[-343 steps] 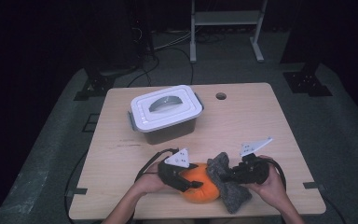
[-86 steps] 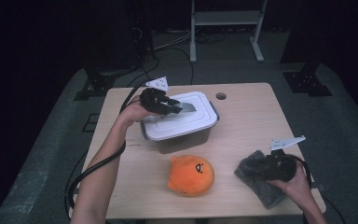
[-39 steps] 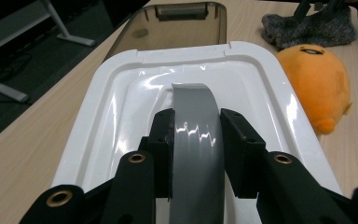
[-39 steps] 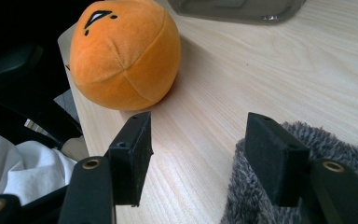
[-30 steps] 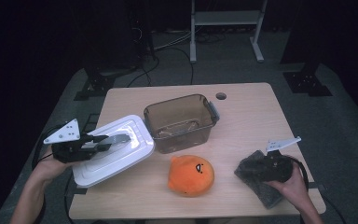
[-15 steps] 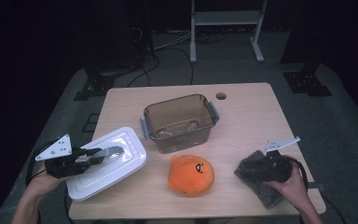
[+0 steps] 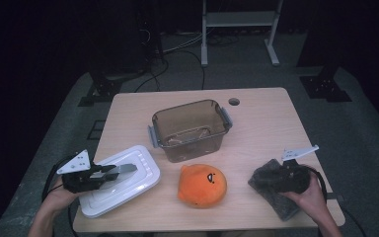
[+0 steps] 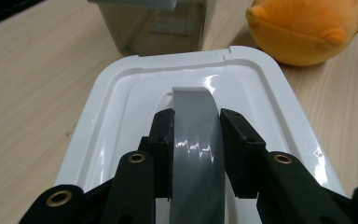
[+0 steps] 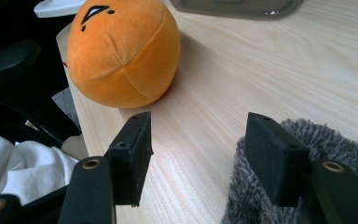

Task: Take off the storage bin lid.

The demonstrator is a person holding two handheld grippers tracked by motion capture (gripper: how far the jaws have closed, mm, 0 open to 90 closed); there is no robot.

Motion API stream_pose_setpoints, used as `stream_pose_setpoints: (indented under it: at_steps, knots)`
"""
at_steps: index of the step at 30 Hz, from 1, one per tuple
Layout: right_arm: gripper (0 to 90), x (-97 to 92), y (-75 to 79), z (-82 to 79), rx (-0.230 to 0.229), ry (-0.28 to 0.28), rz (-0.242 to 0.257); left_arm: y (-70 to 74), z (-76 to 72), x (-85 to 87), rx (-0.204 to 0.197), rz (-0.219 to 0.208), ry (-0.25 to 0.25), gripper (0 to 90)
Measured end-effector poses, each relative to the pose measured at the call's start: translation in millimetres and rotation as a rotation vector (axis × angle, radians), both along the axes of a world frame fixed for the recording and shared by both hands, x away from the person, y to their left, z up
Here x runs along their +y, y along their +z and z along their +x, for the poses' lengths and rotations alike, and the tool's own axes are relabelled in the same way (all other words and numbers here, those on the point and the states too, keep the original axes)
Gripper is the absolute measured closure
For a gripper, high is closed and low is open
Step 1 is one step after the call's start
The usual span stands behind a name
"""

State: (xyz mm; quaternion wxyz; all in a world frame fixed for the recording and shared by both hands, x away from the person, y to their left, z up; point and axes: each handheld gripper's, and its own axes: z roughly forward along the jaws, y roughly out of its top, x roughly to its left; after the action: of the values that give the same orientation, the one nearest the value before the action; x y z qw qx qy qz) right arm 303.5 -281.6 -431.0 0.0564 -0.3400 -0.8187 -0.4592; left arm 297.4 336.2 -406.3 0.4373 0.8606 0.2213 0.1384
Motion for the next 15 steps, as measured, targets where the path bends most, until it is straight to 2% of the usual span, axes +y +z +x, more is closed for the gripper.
stream_pose_setpoints:
  at_steps: [7,15]
  knots:
    - [40.6,1.3,0.0,-0.4,0.003,0.004,-0.004,-21.7,10.8,-8.1,0.050,0.015,-0.004,66.7]
    - [40.5,0.7,0.2,-0.8,0.001,0.005,-0.003,-30.9,14.0,-15.0,0.076,0.039,-0.012,66.5]
